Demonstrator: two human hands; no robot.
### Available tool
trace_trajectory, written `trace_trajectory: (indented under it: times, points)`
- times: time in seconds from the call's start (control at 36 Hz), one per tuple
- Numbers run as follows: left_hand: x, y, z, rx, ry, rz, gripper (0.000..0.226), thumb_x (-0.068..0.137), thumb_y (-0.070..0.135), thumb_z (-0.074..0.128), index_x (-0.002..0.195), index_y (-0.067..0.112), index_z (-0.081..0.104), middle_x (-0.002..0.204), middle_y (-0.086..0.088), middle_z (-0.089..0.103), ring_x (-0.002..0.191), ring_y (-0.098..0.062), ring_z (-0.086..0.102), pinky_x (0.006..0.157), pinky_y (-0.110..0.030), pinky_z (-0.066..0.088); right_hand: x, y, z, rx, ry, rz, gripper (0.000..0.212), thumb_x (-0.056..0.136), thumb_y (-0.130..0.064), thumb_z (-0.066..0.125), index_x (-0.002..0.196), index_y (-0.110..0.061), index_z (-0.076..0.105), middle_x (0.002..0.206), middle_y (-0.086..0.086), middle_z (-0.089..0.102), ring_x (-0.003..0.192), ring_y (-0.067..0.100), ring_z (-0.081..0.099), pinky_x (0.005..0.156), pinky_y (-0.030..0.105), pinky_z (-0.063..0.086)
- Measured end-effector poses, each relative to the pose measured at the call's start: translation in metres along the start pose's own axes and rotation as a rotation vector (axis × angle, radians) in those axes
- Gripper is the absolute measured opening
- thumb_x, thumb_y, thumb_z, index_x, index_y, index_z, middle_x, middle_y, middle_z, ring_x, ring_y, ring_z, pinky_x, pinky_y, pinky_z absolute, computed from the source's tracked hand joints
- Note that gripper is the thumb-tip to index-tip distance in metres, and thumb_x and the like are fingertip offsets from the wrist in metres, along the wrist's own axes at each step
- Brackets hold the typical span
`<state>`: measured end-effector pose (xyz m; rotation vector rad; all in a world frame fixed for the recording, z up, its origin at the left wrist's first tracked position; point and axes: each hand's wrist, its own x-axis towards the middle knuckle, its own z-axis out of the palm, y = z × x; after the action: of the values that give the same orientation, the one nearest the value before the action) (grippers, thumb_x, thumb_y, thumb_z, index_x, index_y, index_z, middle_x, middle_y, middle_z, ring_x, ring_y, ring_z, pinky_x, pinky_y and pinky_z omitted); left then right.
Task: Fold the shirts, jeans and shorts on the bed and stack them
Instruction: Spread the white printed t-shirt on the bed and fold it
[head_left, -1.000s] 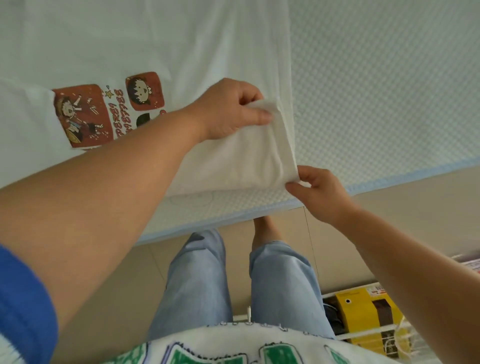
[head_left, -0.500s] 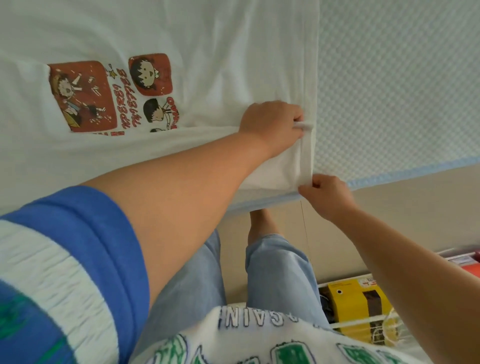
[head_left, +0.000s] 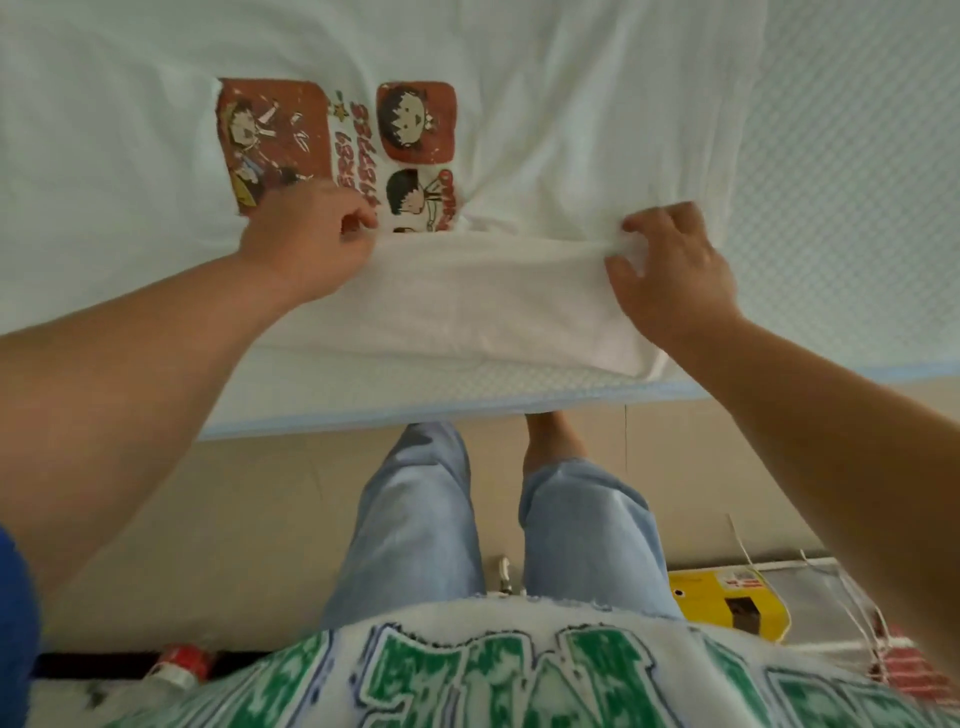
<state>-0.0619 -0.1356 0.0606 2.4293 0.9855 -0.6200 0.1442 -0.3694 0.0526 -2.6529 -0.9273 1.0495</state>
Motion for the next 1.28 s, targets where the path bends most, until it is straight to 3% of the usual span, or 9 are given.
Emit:
trace_trajectory:
  times: [0.14,0.31,0.47,0.67,0.75,0.86,0.97,1.08,1.28]
  points:
    - [-0.003,-0.041,-0.006,0.195,-0.106,0.006,0.031,0.086,0.042,0.053,0.106,0.022,0.065,0.111,-0.005,0.063,0.104,-0.031,0.053,0.093,-0.041,0.031,0.013,-0.004,0.003,-0.095,-0.056,0.074,0.032,0.087,-0.037,0.048,0.114,-0.022,0.052,0.115,0.005,0.052,0.100,0.034,0.054,0.076,0.035,0.035]
    - [0.000,-0.084,-0.023,0.361,-0.121,-0.039,0.048,0.075,0.069,0.045,0.078,0.023,0.060,0.078,-0.002,0.059,0.081,-0.026,0.052,0.090,-0.039,0.026,0.013,-0.003,-0.006,-0.165,-0.127,0.163,0.024,0.086,-0.031,0.050,0.100,-0.015,0.061,0.100,0.010,0.054,0.091,0.034,0.053,0.077,0.034,0.039]
    - [-0.013,-0.097,-0.029,0.187,0.200,0.115,0.036,0.080,0.050,0.061,0.071,0.015,0.061,0.070,-0.004,0.059,0.072,-0.029,0.055,0.085,-0.041,0.028,0.004,-0.013,-0.013,-0.112,-0.051,0.277,0.019,0.080,-0.025,0.046,0.090,-0.014,0.058,0.086,0.009,0.057,0.080,0.031,0.050,0.072,0.037,0.042]
    - [-0.023,-0.080,0.003,0.073,0.289,0.075,0.054,0.073,0.035,0.064,0.120,0.010,0.055,0.125,-0.018,0.050,0.122,-0.037,0.041,0.096,-0.043,0.026,-0.004,-0.019,-0.001,0.010,0.156,0.333,0.045,0.082,-0.019,0.052,0.125,-0.011,0.043,0.131,0.014,0.037,0.105,0.039,0.048,0.090,0.044,0.039]
    - [-0.039,-0.065,0.017,-0.019,0.340,0.033,0.045,0.072,0.027,0.062,0.112,0.008,0.058,0.116,-0.019,0.054,0.112,-0.040,0.047,0.090,-0.043,0.034,-0.018,-0.013,0.010,0.095,0.282,0.376,0.054,0.080,-0.023,0.057,0.130,-0.014,0.039,0.137,0.008,0.032,0.112,0.032,0.048,0.093,0.043,0.040]
    - [-0.081,-0.045,0.042,-0.344,0.282,-0.190,0.009,0.081,0.018,0.059,0.082,0.010,0.062,0.080,-0.007,0.058,0.077,-0.025,0.053,0.066,-0.033,0.041,-0.037,0.007,0.025,0.234,0.316,0.684,0.060,0.081,-0.029,0.062,0.133,-0.012,0.038,0.139,0.009,0.031,0.127,0.026,0.035,0.103,0.038,0.032]
    - [-0.097,-0.029,0.062,-0.684,0.017,-0.683,0.026,0.087,0.027,0.054,0.067,0.012,0.055,0.061,0.001,0.053,0.061,-0.017,0.049,0.054,-0.027,0.033,-0.044,0.021,0.034,0.392,0.207,0.846,0.049,0.080,-0.037,0.068,0.118,-0.012,0.051,0.114,0.007,0.053,0.094,0.022,0.049,0.079,0.032,0.040]
    - [-0.087,-0.022,0.057,-1.574,0.128,-1.141,0.020,0.089,0.024,0.058,0.072,0.013,0.055,0.064,-0.002,0.060,0.061,-0.016,0.058,0.058,-0.026,0.047,-0.044,0.030,0.030,0.753,0.106,0.912,0.021,0.080,-0.028,0.070,0.091,-0.018,0.054,0.084,-0.003,0.053,0.088,0.021,0.053,0.076,0.034,0.050]
    - [-0.083,-0.022,0.062,-1.945,0.324,-1.274,0.022,0.084,0.023,0.065,0.069,0.017,0.051,0.051,0.004,0.047,0.046,-0.007,0.044,0.043,-0.017,0.038,-0.055,0.047,0.023,1.117,0.004,0.853,0.009,0.081,-0.005,0.063,0.081,-0.014,0.062,0.092,0.000,0.065,0.085,0.014,0.063,0.071,0.030,0.057]
